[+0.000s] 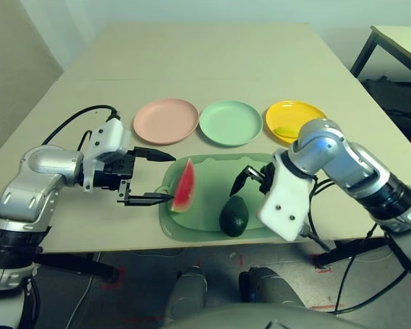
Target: Place the fruits into color-matched plates.
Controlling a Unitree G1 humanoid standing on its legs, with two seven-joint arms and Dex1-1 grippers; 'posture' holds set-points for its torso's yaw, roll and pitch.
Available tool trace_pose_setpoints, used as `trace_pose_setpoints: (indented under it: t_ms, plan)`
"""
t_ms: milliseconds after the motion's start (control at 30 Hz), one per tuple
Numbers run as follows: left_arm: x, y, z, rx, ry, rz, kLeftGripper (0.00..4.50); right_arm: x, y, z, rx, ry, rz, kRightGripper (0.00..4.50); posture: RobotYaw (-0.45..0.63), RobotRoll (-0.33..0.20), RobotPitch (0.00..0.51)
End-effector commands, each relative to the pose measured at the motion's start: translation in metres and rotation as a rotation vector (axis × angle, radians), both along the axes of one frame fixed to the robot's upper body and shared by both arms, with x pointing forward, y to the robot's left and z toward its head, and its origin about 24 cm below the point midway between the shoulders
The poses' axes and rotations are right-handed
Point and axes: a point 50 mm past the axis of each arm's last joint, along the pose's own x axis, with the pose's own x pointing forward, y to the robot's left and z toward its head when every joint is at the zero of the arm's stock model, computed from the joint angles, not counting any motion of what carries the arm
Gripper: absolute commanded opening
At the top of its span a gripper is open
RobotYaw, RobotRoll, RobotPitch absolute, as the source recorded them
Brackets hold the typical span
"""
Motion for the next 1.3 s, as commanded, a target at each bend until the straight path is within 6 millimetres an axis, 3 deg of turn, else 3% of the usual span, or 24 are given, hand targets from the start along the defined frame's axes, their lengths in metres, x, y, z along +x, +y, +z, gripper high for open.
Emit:
trace_pose_setpoints:
  t_ms: [33, 1300]
  plan:
    - [-0.001, -0.001, 0.004, 0.015, -0.007, -0.014, 4.5, 0.0, 0.005, -0.006, 0.002, 0.011, -0.008, 4.46, 0.08, 0.0, 0.103]
    - [-0.001, 0.007, 0.006, 0.028, -0.013, 0.011, 4.5, 0.0, 0.019, -0.027, -0.005, 0.076, -0.019, 4.46, 0.09, 0.0, 0.114]
